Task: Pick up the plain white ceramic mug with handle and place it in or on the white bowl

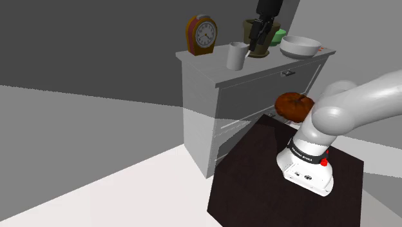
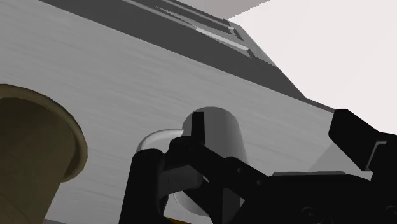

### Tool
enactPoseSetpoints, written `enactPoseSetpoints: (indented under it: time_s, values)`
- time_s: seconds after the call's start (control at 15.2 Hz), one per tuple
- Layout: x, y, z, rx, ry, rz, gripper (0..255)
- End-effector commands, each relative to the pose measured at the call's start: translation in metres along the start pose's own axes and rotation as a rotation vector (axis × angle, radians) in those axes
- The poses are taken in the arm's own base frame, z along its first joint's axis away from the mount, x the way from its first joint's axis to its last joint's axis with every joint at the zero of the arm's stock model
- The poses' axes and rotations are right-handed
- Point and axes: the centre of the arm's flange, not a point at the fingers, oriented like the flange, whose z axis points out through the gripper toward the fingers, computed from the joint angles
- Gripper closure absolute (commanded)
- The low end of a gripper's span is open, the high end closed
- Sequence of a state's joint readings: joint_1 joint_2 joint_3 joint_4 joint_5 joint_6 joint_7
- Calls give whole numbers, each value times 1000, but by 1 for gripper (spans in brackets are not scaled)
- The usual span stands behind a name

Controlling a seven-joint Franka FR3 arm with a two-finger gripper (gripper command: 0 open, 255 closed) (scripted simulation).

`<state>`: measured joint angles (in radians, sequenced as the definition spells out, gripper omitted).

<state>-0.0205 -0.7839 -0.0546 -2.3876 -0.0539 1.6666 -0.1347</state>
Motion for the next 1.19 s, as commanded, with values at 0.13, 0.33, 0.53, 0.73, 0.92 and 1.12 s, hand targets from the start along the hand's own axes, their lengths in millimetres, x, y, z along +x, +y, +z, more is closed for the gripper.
enactPoseSetpoints:
  time_s: [0.13,0.33,0.53,0.73,0.92,1.12]
  values:
    - [36,-1,2,2,-63,35,0]
    - [90,0,10,4,-157,89,0]
    - [132,3,20,6,-232,131,0]
    - [128,3,35,6,-232,131,0]
    - [124,2,50,6,-232,131,0]
    - [122,2,58,6,-232,131,0]
